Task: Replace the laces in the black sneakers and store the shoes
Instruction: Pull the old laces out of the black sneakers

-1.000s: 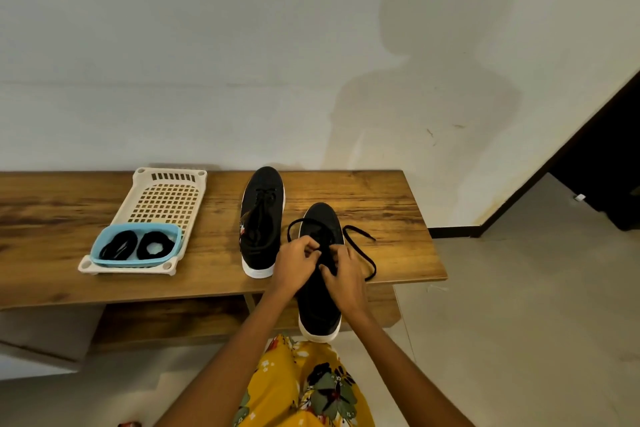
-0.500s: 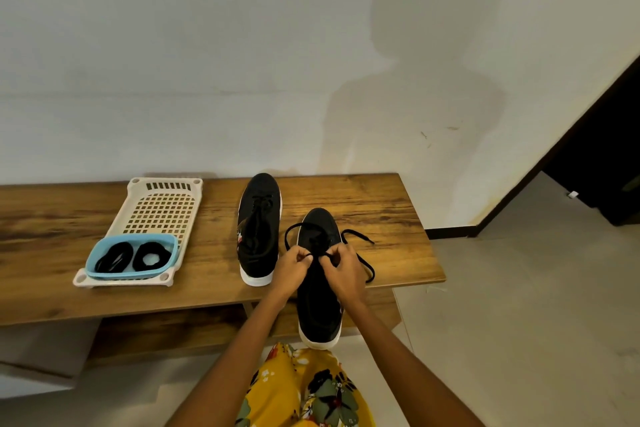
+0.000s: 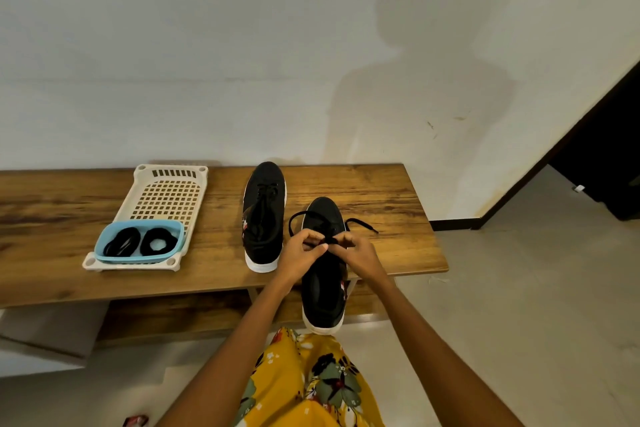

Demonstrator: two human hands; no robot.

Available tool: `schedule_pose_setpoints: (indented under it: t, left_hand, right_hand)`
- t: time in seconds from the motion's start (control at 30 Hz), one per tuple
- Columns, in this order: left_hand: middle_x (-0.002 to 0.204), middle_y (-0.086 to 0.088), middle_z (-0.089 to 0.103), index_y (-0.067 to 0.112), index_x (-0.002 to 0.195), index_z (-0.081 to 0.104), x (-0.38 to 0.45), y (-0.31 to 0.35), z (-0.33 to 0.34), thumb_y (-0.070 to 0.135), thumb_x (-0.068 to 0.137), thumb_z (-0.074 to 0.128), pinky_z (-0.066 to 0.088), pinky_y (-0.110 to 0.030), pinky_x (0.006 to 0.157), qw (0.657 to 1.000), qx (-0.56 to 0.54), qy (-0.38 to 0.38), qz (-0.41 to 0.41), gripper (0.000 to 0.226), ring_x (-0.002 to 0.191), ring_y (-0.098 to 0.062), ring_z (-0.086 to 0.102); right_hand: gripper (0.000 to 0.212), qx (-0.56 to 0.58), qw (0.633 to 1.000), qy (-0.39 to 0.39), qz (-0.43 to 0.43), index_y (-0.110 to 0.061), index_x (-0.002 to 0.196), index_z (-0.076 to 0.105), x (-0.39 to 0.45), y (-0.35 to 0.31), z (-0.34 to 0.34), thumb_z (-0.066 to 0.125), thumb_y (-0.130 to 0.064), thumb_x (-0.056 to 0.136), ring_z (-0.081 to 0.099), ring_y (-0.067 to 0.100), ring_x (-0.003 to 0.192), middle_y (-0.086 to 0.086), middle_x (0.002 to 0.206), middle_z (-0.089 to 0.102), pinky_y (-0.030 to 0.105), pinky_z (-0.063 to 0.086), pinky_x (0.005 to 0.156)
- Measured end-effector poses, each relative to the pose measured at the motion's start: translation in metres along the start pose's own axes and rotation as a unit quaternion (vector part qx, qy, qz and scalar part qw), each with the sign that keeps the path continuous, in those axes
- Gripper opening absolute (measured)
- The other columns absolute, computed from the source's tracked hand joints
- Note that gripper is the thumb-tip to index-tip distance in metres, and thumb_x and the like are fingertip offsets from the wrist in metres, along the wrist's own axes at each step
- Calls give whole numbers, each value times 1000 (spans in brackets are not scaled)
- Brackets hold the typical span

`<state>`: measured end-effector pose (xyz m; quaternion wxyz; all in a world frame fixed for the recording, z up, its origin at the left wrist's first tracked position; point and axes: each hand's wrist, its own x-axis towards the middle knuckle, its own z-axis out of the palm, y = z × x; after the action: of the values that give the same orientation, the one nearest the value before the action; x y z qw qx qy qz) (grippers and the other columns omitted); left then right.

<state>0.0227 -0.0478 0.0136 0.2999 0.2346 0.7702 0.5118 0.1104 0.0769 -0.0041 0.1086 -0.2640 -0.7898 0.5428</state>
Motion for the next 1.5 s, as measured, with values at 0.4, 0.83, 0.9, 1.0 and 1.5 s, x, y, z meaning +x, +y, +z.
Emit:
schedule_pose_setpoints:
  t: [0.4, 0.83, 0.9, 1.0, 1.5]
  left_hand:
    - [70, 15, 62, 25, 82, 68, 1, 9, 4, 24, 83, 67, 48, -25, 62, 990, 135, 24, 34, 2, 66, -2, 58]
    - [78, 7, 67, 23, 76, 66, 2, 5, 5, 7, 82, 69, 47, -7, 64, 999, 17, 29, 37, 17, 76, -2, 63]
    - [80, 4, 67, 18, 80, 65, 3, 4, 5, 3, 82, 68, 48, -8, 65, 999, -7, 18, 30, 15, 77, -4, 63]
    - [89, -5, 68, 11, 92, 67, 7, 3, 6, 2, 85, 64, 51, -11, 69, 1000, -22, 6, 17, 12, 85, -14, 65]
    - [81, -4, 69, 6, 96, 72, 2, 4, 2, 9, 87, 63, 46, -6, 62, 995, 94, 18, 41, 13, 64, -1, 59]
  right_hand:
    - [24, 45, 999, 27, 6, -19, 108, 65, -11, -1, -1, 60, -9, 87, 61, 9, 102, -3, 104, 65, 22, 50, 86]
    - [21, -326, 938, -7, -119, -17, 102, 71, -4, -28, -18, 63, -28, 87, 64, 12, 85, 0, 95, 72, 30, 52, 74]
    - [19, -300, 949, 12, -98, -15, 96, 68, -6, -25, -12, 64, -29, 85, 64, 14, 76, 3, 85, 71, 31, 50, 66]
    - [5, -139, 988, 65, -14, -16, 89, 63, -13, -20, -1, 62, -21, 87, 65, 13, 69, 0, 76, 68, 28, 52, 62]
    - [14, -324, 940, 42, -96, -26, 99, 68, -22, -18, -11, 64, -33, 87, 55, 4, 86, -11, 93, 62, 20, 43, 64]
